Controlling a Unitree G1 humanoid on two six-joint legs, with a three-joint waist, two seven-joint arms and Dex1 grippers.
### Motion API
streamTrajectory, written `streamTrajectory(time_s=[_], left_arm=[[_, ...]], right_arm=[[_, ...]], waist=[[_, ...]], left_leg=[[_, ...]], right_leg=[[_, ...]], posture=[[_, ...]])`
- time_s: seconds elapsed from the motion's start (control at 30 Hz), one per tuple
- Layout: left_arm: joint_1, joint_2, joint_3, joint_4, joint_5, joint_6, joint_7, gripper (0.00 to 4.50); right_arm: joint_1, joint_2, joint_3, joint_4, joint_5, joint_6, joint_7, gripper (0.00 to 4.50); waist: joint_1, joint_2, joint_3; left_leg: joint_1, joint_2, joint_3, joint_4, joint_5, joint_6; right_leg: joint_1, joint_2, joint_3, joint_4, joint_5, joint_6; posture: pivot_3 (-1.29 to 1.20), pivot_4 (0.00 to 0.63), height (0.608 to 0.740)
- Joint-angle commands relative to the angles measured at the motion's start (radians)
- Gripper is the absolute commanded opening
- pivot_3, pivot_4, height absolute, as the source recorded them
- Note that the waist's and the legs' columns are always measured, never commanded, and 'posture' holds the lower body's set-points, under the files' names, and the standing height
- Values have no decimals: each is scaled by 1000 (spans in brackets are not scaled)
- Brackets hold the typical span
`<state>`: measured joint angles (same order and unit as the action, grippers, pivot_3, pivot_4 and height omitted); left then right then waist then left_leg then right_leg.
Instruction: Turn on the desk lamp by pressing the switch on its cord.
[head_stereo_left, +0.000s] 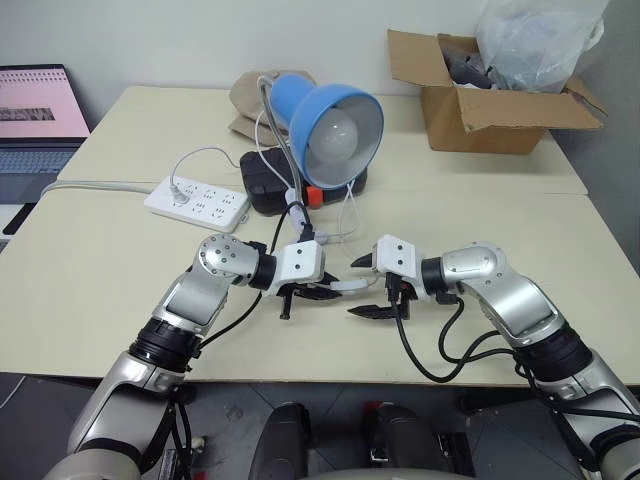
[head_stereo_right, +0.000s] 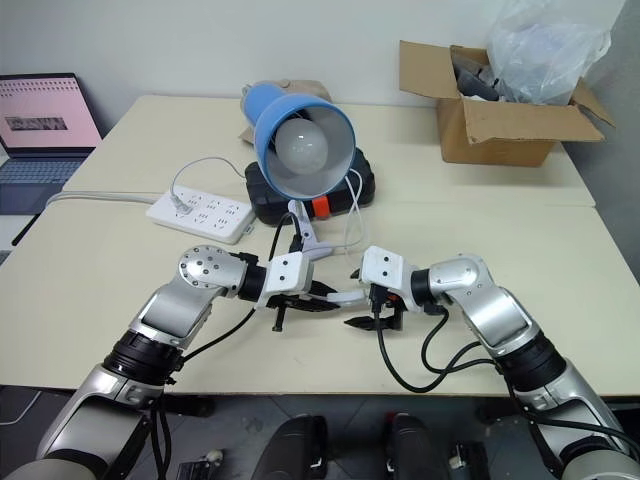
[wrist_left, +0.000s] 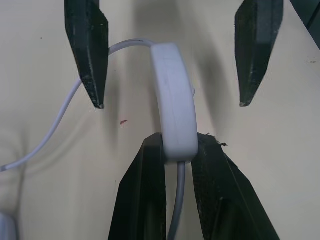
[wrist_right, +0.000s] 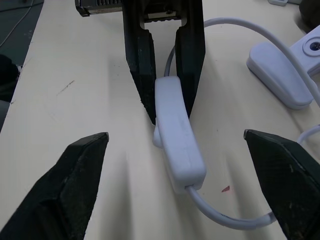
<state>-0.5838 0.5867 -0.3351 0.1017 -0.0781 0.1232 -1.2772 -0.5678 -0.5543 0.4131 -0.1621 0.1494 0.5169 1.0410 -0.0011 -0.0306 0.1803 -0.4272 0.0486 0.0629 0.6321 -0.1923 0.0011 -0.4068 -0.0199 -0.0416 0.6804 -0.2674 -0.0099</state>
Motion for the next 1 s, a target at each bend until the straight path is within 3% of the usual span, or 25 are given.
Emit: streamTrajectory(time_s=[0.03, 0.37, 0.47, 0.9, 1.0], left_arm=[[-19, 4, 20, -30, -13, -14, -1, 407], [-18, 8, 21, -26, -11, -18, -2, 407], [-19, 7, 20, -27, -12, -17, -1, 407], [-23, 1, 20, -29, -15, -16, -1, 407], [-25, -1, 21, -23, -12, -19, -2, 406]], right_arm=[[-9, 4, -33, -29, 28, 22, 4, 4500], [-14, 6, -56, -45, 70, 90, 1, 4500], [-15, 6, -55, -46, 71, 94, -1, 3976], [-18, -3, -31, -43, 41, 57, -4, 881], [-22, -10, -24, -36, 27, 30, 8, 671]], waist=[[0, 0, 0], [0, 0, 0], [0, 0, 0], [0, 0, 0], [0, 0, 0]], left_leg=[[0, 0, 0, 0, 0, 0], [0, 0, 0, 0, 0, 0], [0, 0, 0, 0, 0, 0], [0, 0, 0, 0, 0, 0], [0, 0, 0, 0, 0, 0]], right_leg=[[0, 0, 0, 0, 0, 0], [0, 0, 0, 0, 0, 0], [0, 0, 0, 0, 0, 0], [0, 0, 0, 0, 0, 0], [0, 0, 0, 0, 0, 0]], posture=[[0, 150, 740], [0, 150, 740], [0, 150, 740], [0, 150, 740], [0, 150, 740]])
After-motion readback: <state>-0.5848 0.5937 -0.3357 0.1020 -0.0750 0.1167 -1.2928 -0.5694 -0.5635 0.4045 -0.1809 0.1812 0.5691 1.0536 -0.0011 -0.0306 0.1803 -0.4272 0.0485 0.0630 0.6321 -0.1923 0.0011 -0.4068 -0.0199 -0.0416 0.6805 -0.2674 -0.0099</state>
